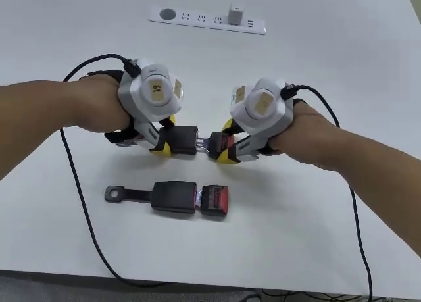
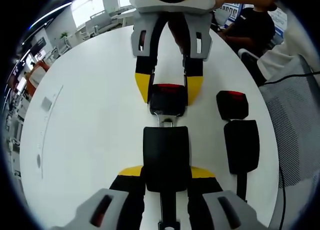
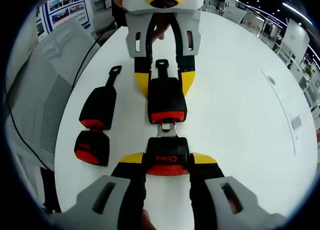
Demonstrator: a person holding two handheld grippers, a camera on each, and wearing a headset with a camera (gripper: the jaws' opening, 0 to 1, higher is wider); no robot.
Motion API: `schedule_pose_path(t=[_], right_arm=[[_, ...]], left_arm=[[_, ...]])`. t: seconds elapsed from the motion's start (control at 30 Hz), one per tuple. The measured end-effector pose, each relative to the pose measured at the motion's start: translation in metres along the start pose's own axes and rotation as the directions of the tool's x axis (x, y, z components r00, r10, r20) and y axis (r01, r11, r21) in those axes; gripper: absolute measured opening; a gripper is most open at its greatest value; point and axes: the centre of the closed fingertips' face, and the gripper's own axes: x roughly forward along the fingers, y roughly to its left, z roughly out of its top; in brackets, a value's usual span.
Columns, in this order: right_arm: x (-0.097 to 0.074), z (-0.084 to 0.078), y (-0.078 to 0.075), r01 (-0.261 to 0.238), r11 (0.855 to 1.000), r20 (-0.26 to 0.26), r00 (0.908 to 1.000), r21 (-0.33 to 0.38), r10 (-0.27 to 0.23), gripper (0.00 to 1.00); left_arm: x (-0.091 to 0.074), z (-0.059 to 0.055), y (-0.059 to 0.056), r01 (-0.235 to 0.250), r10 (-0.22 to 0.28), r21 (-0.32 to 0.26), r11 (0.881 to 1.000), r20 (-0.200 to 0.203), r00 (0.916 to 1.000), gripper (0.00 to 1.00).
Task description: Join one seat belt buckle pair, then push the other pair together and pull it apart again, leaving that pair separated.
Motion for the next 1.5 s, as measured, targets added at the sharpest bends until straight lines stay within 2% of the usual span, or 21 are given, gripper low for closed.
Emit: schedule_pose_path(t=[0.23, 0.4, 0.47, 0.57, 0.63, 0.83, 0.9, 1.13, 1.5], right_arm=[[0.003, 0.0, -0.001, -0.014, 0.999, -0.023, 0.9996, -0.049, 0.013, 0.3], [0.003, 0.001, -0.003, -0.02, 0.999, -0.034, 0.9993, -0.047, 0.019, 0.3], [0.002, 0.003, -0.002, -0.02, 0.999, -0.035, 0.9992, -0.049, 0.018, 0.3], [0.004, 0.001, -0.001, -0.015, 0.999, -0.034, 0.9993, -0.042, 0.014, 0.3], [0.005, 0.001, -0.006, -0.014, 0.999, -0.034, 0.9993, -0.041, 0.012, 0.3], [0.005, 0.008, 0.002, -0.011, 1.0, -0.016, 0.9998, -0.024, 0.01, 0.3], [0.01, 0.009, -0.003, -0.009, 1.0, -0.014, 0.9999, -0.025, 0.008, 0.3], [0.01, 0.016, 0.0, -0.008, 1.0, -0.023, 0.9997, -0.029, 0.007, 0.3], [0.009, 0.013, -0.002, -0.012, 1.0, -0.021, 0.9997, -0.022, 0.012, 0.3]], left_arm=[[0.001, -0.001, 0.0, 0.016, -0.016, 0.031, 0.999, 0.019, 0.9997, 0.32], [0.0, 0.003, -0.003, 0.016, -0.016, 0.033, 0.999, 0.003, 0.9999, 0.32], [0.002, -0.001, 0.0, 0.017, -0.017, 0.032, 0.999, 0.004, 0.9999, 0.32], [0.001, 0.001, 0.0, 0.017, -0.017, 0.029, 0.999, 0.01, 0.9998, 0.31], [0.001, -0.001, 0.001, 0.016, -0.017, 0.027, 0.999, 0.013, 0.9998, 0.31], [0.001, 0.001, 0.0, 0.016, -0.016, 0.029, 0.999, 0.014, 0.9998, 0.31], [0.0, 0.001, 0.0, 0.016, -0.016, 0.029, 0.999, 0.014, 0.9998, 0.31], [0.001, 0.002, -0.001, 0.015, -0.016, 0.041, 0.999, 0.004, 0.9999, 0.31], [0.001, 0.0, 0.0, 0.014, -0.014, 0.039, 0.999, 0.005, 0.9999, 0.31]])
